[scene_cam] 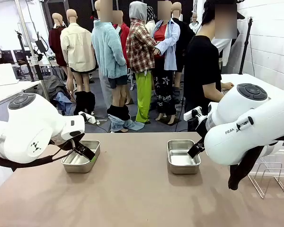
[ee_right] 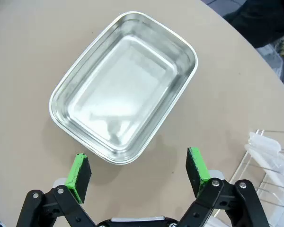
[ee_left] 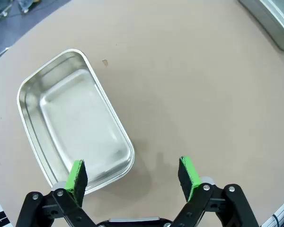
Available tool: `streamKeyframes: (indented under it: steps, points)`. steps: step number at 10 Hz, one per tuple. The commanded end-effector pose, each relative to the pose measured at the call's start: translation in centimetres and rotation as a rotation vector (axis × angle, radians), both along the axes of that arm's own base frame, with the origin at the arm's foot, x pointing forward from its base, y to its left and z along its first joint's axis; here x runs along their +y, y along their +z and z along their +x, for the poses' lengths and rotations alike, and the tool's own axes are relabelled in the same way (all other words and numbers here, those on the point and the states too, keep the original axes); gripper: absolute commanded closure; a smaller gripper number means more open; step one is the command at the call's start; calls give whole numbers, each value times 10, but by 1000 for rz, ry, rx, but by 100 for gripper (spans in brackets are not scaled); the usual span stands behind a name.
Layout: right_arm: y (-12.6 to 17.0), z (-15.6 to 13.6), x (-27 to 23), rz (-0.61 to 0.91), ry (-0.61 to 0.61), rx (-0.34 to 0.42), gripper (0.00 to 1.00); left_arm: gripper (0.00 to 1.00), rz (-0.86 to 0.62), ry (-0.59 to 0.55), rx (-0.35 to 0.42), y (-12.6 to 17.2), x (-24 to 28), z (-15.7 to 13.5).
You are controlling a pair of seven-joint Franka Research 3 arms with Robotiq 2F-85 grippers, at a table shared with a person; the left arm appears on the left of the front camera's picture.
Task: Place the bread in airtight containers.
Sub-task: Lift both Airtight Container.
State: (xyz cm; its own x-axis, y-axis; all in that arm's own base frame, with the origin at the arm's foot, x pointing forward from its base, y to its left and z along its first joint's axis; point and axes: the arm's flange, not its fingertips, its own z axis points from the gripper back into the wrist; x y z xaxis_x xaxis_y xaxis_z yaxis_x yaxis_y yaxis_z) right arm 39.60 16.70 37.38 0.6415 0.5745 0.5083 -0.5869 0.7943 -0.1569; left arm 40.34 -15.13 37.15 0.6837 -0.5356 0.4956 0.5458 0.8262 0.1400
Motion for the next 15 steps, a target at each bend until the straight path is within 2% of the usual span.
streamKeyframes:
  steps: [1, 10, 12, 13, 15]
  points:
    - [0, 0, 0, 0, 1, 0, 0, 0, 0, 0, 0, 0, 0, 0]
    - [0, 0, 0, 0, 0, 0, 0, 0, 1, -2, 0, 0, -1, 0]
    - [32, 7, 0, 18, -15, -72, 0, 0, 42, 19, -117, 49, 11, 1]
    - [58, 6, -9, 6, -34, -141, 0, 0, 54, 23, -177, 75, 21, -2]
    - [113, -2, -60, 9, -173, -259, 0, 0, 103, 69, -226, 113, 56, -10]
